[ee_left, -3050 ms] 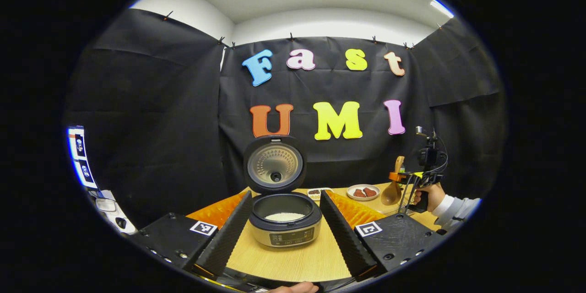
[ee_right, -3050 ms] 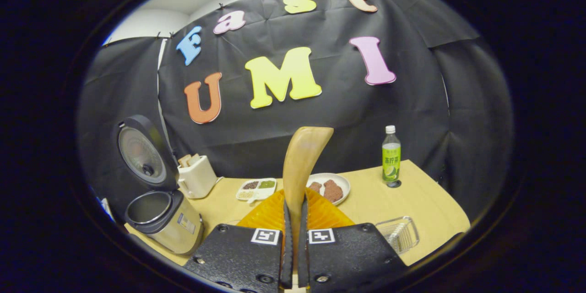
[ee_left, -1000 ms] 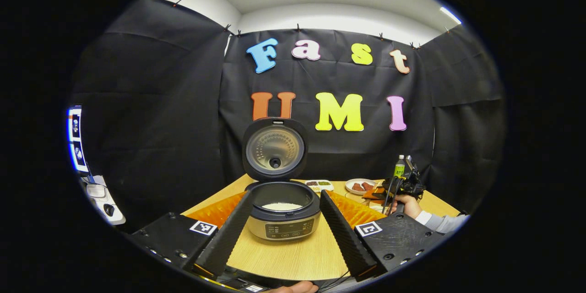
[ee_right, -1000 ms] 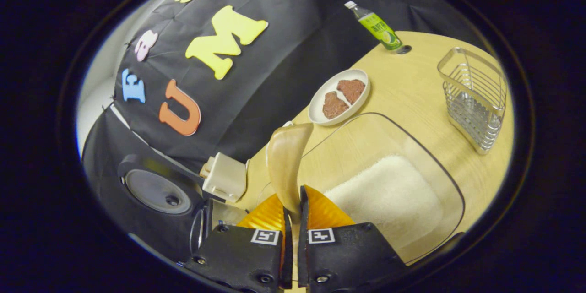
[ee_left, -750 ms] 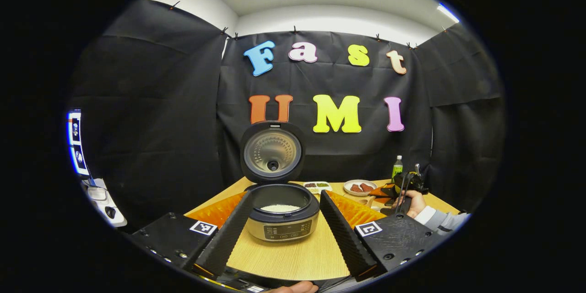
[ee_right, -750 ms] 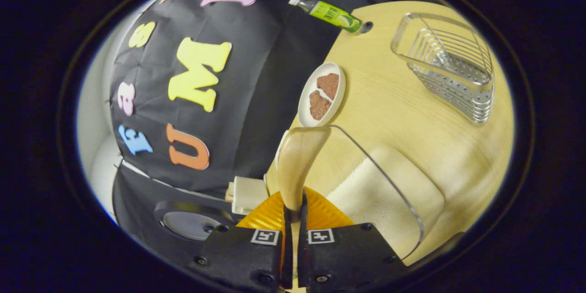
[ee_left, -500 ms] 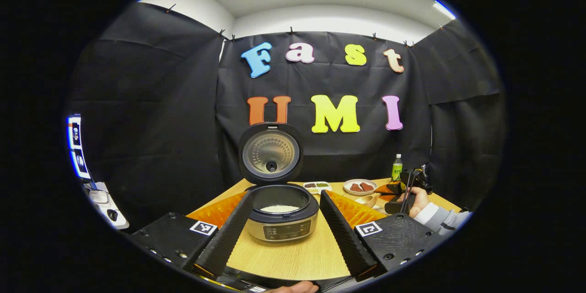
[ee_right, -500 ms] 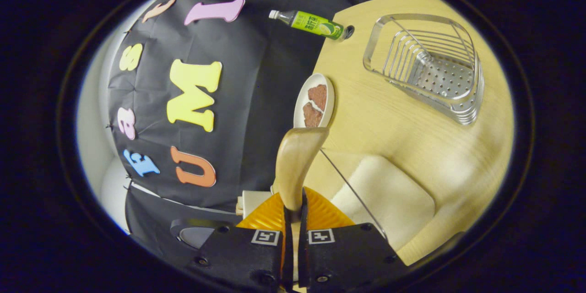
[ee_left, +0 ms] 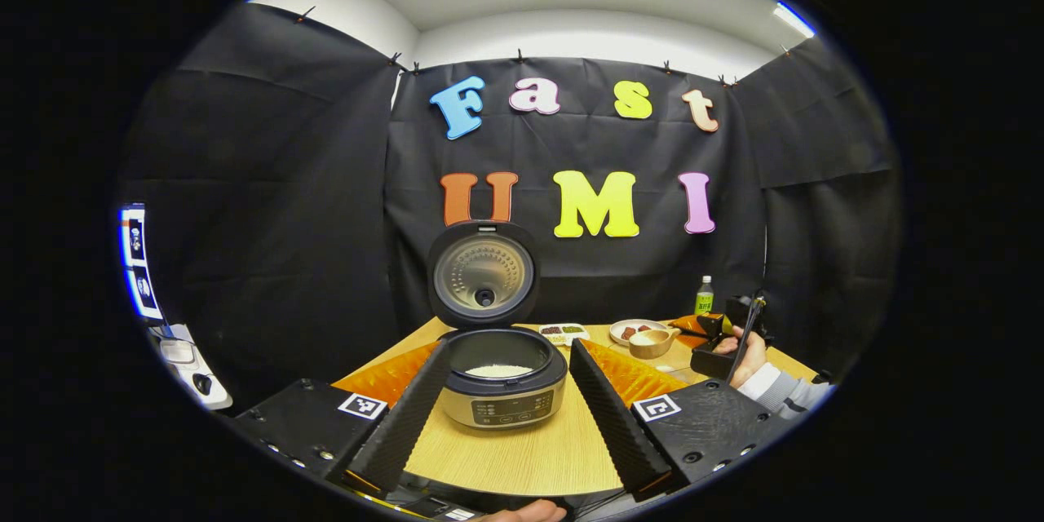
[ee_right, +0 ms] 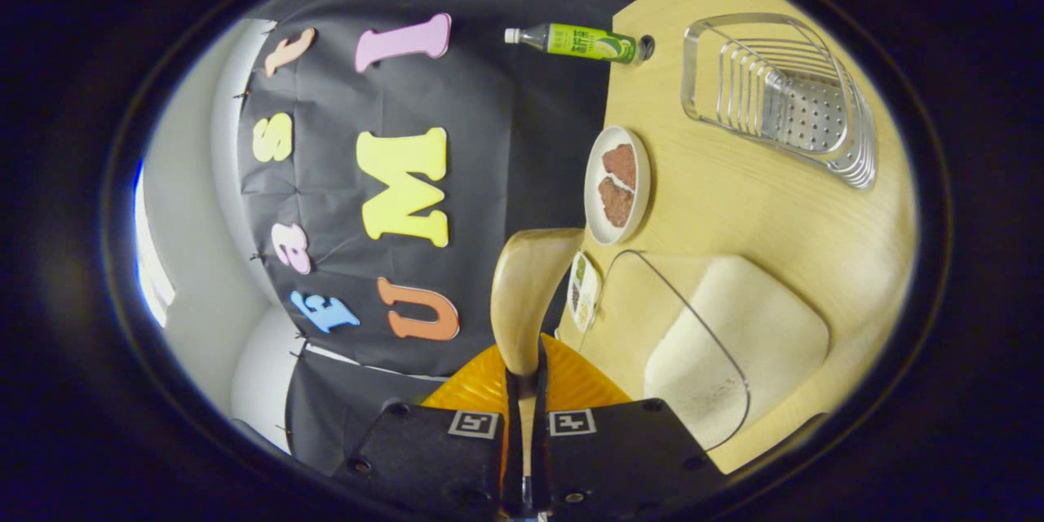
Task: Close the left gripper, press the button to open the rice cooker; take a wooden spoon from the chopstick holder with the right hand, scoop a spoonful of rice and pour it into the rice cooker, then put the wooden spoon back into the chopstick holder.
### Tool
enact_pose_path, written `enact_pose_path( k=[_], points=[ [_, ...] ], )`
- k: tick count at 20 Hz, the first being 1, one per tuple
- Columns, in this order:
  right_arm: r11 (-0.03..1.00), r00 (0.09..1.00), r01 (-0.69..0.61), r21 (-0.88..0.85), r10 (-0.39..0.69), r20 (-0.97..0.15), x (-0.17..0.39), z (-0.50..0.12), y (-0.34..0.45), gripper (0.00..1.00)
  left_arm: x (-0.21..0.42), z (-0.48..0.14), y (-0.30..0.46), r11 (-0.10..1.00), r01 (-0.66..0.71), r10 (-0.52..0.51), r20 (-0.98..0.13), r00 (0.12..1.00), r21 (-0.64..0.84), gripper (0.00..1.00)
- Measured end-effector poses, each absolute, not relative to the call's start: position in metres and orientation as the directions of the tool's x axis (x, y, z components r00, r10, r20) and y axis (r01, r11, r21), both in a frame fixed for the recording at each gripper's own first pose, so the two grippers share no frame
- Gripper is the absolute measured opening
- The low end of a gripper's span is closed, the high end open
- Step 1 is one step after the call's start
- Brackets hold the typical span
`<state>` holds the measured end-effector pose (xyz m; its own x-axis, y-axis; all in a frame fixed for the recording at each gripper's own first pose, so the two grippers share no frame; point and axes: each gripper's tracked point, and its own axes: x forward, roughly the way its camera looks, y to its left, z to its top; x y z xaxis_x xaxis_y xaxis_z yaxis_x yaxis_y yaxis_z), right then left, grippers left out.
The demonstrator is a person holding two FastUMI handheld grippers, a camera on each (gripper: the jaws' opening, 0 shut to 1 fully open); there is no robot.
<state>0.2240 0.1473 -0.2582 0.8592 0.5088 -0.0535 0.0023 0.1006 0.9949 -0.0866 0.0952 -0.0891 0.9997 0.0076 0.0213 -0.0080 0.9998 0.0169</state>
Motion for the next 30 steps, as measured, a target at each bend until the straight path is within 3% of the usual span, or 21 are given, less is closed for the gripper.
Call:
enact_pose_path(
  k=[7, 13, 17, 19, 23, 30],
  points=[
    [-0.048, 0.828, -0.083, 0.995, 0.552, 0.096, 0.205, -0.188, 0.195, 0.09, -0.096, -0.080, 0.111, 1.000, -0.006, 0.006, 0.023, 1.000, 0.002, 0.94],
    [-0.009, 0.803, -0.107, 0.994, 0.589, 0.091, 0.195, -0.162, 0.268, 0.09, -0.110, -0.071, 0.132, 1.000, -0.019, 0.019, 0.025, 0.999, 0.009, 0.95],
    [0.099, 0.797, -0.148, 0.984, 0.601, 0.059, 0.186, -0.151, 0.313, 0.09, -0.118, -0.066, 0.141, 1.000, -0.020, 0.021, 0.037, 0.999, -0.007, 0.94],
    [0.208, 0.810, -0.186, 0.960, 0.585, 0.030, 0.178, -0.146, 0.329, 0.09, -0.125, -0.065, 0.148, 1.000, -0.023, 0.023, 0.034, 0.999, -0.009, 0.94],
    [0.490, 0.861, -0.309, 0.815, 0.508, 0.022, 0.173, -0.119, 0.353, 0.09, -0.128, -0.068, 0.157, 1.000, -0.027, 0.027, 0.026, 0.999, -0.005, 0.94],
    [0.741, 0.895, -0.383, 0.551, 0.446, 0.023, 0.167, -0.098, 0.393, 0.09, -0.131, -0.071, 0.167, 0.999, -0.029, 0.029, 0.014, 0.999, -0.028, 0.95]
  ],
)
